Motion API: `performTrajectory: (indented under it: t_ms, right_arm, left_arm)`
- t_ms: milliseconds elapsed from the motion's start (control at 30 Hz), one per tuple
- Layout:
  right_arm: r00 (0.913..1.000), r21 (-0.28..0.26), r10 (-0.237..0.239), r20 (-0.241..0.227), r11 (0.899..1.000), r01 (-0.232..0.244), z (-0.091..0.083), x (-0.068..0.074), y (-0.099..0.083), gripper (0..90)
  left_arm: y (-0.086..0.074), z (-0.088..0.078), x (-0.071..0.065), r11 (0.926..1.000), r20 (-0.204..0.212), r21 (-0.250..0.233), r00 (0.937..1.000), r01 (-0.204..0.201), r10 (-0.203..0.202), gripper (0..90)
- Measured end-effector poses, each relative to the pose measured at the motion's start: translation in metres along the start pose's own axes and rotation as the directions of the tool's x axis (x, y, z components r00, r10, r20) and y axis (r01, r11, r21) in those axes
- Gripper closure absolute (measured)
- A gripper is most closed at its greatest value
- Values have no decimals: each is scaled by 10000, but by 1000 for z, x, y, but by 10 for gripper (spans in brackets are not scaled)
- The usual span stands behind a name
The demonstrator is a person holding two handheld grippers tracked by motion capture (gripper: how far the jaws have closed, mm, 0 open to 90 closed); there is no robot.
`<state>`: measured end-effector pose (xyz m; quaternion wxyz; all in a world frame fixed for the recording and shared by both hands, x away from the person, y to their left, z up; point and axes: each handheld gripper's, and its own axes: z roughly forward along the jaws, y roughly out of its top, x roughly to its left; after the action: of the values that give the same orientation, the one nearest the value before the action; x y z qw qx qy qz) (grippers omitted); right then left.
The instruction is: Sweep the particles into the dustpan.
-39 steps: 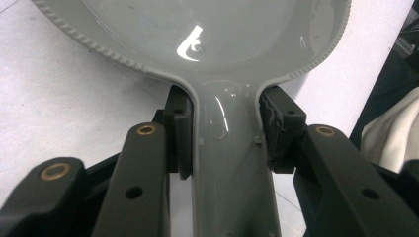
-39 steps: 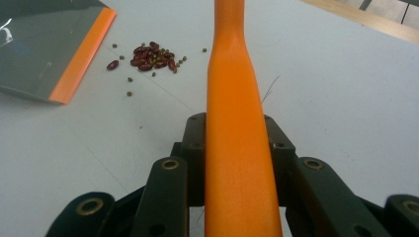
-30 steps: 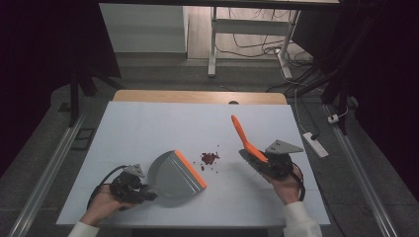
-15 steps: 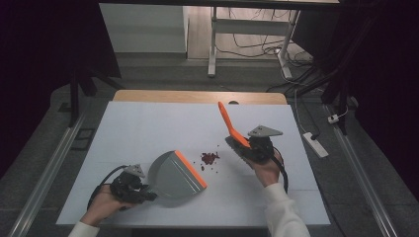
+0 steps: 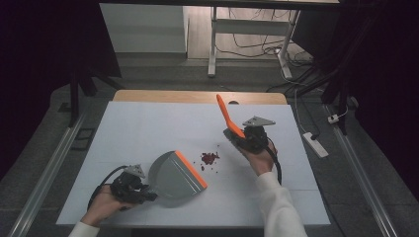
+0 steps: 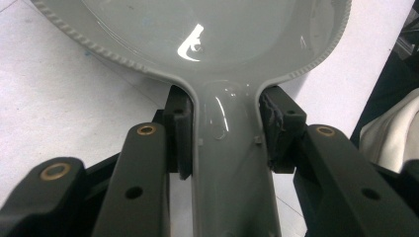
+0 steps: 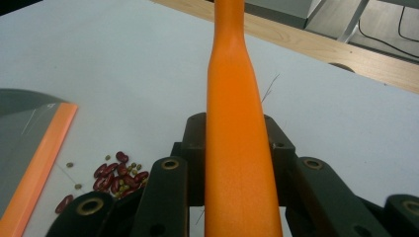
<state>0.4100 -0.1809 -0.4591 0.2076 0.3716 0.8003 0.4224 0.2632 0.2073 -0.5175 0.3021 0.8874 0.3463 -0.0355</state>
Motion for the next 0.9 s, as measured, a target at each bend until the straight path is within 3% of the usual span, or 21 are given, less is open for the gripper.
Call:
performTrajectory:
  t_ms: [200,400,900]
  right_arm:
    - [9995,69,308,-11,9995,-308,10,-3,1,696]
    - [9998,416,170,141,9990,-176,19,-4,-4,696]
    - [9998,640,-85,166,9979,74,33,1,-5,696]
  left_arm:
    - [0,0,-1,10000,12,-16,10000,-28,28,617]
    - [1,1,-1,10000,23,-6,10000,-37,37,617]
    - [1,1,-1,10000,30,4,10000,-44,44,617]
